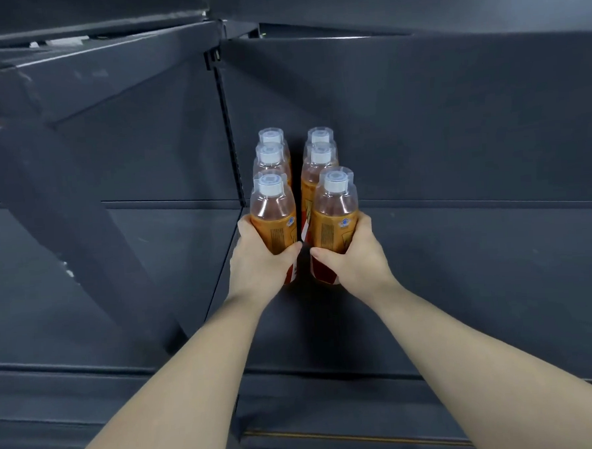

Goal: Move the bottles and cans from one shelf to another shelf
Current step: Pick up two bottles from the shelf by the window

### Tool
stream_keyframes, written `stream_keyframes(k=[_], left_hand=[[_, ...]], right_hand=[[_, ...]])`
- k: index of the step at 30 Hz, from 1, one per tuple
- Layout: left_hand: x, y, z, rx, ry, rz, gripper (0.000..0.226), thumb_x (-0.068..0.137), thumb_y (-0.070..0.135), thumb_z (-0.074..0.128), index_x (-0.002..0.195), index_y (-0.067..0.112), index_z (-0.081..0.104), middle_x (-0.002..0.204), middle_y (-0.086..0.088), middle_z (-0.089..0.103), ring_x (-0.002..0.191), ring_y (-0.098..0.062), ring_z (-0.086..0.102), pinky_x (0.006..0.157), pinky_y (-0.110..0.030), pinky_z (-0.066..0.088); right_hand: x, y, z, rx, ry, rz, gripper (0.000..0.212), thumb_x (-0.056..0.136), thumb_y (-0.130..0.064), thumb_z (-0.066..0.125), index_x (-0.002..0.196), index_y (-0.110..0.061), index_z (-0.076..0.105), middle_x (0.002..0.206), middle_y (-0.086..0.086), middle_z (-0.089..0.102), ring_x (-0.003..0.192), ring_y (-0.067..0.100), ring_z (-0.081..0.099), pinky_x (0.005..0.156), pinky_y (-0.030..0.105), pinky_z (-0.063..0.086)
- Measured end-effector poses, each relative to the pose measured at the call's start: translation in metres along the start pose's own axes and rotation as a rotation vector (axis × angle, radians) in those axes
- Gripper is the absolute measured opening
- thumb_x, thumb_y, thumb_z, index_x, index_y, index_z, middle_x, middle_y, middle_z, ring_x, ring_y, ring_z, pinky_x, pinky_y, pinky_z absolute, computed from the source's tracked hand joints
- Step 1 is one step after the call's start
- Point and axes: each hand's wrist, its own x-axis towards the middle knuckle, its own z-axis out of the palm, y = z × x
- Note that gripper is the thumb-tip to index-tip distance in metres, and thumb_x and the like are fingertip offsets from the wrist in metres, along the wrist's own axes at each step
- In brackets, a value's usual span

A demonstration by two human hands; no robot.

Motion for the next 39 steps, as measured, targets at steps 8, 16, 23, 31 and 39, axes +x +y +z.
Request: stream_keyframes(k=[8,16,23,31,39], left_hand=[[0.003,-0.013,-0.001,-0.055,-0.04,0.035,0.095,0.078,0.034,0.084,0.151,0.026,0.023,0.144,0.002,0.036,0.126,-0.011,0.041,0.098,-0.03,0.039],[0.009,-0.014,-0.002,-0.068,0.006,0.005,0.072,0.075,0.036,0.085,0.119,0.034,0.027,0.121,0.005,0.053,0.112,-0.017,0.055,0.085,-0.03,0.05],[0.002,-0.013,-0.007,-0.094,-0.073,0.056,0.07,0.089,0.02,0.074,0.144,0.022,0.031,0.136,0.006,0.035,0.115,-0.003,0.037,0.097,-0.024,0.033],[0.005,-0.011,0.0,-0.014,0.013,0.047,0.075,0.081,0.031,0.08,0.141,0.024,0.034,0.133,0.004,0.049,0.129,-0.019,0.044,0.107,-0.043,0.042],[-0.001,-0.015,0.001,-0.148,-0.096,0.05,0.064,0.094,0.013,0.066,0.146,0.023,0.029,0.139,0.003,0.039,0.12,-0.006,0.041,0.105,-0.027,0.035]], right_hand=[[-0.004,0.001,0.006,0.014,0.01,0.001,0.088,0.081,-0.032,0.081,0.147,-0.032,0.022,0.135,-0.01,0.047,0.121,0.01,0.049,0.101,0.038,0.05],[-0.01,0.0,0.005,-0.059,0.006,0.025,0.085,0.085,-0.031,0.077,0.15,-0.027,0.022,0.137,-0.006,0.048,0.126,0.016,0.05,0.103,0.04,0.05],[-0.013,-0.002,0.015,-0.141,0.08,0.022,0.1,0.076,-0.042,0.084,0.152,-0.022,0.021,0.144,-0.001,0.039,0.134,0.019,0.04,0.109,0.043,0.045],[-0.015,-0.001,0.011,-0.104,0.036,0.033,0.086,0.083,-0.031,0.079,0.147,-0.024,0.023,0.129,-0.009,0.049,0.112,0.007,0.05,0.091,0.024,0.047],[-0.014,-0.007,0.025,-0.173,0.148,0.082,0.088,0.078,-0.043,0.081,0.144,-0.022,0.026,0.134,0.0,0.045,0.12,0.019,0.052,0.097,0.043,0.052]])
